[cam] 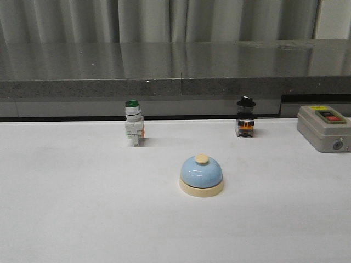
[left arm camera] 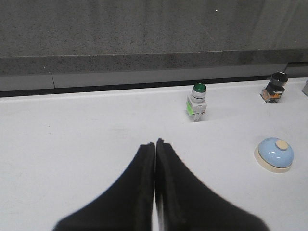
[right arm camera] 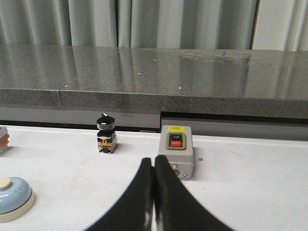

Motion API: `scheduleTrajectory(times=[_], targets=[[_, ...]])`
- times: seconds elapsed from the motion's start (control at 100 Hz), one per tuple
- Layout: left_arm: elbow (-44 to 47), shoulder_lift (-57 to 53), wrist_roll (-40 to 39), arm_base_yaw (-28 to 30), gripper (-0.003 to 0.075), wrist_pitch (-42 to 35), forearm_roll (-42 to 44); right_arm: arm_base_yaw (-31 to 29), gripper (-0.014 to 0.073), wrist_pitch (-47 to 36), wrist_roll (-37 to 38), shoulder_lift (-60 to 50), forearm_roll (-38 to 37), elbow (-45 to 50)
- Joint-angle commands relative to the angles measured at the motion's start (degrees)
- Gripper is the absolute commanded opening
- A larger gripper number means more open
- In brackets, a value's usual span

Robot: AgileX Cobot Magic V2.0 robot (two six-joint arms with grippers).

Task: Place and press bell with both arms

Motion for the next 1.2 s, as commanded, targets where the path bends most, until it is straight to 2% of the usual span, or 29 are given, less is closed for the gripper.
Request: scheduleTrajectory(times=[0.0,0.61,0.73,0.9,1.19], targets=[[-1.55,0.31,-0.46,0.1,-0.0021,-4.01,-0.21,-0.32,-0.0064,-4.67,-0.42,-1.2,-0.65,-1.11],[-1.45,0.31,-0.46,-0.02,-0.0021,-4.01,0.01,-0.32,-0.0064,-4.67,-0.42,-1.2,-0.65,-1.11],[-0.82,-0.48,-0.46,-0.02,-0.0021,-6.28,2.99,-0.32,-0.0064,-4.67,-0.42,-1.2,-0.65,-1.11],[3.74,-4.53,-0.46,0.94,-0.0021,-11.55,4.01,-0.32,-0.0064,-4.67,-0.42,-1.2,-0.65,-1.11],[15.65,-15.72,-0.46,8.17,-0.0021,-16.91,4.01,-0.32,-0.0064,-4.67,-0.42,-1.2,-0.65,-1.11]])
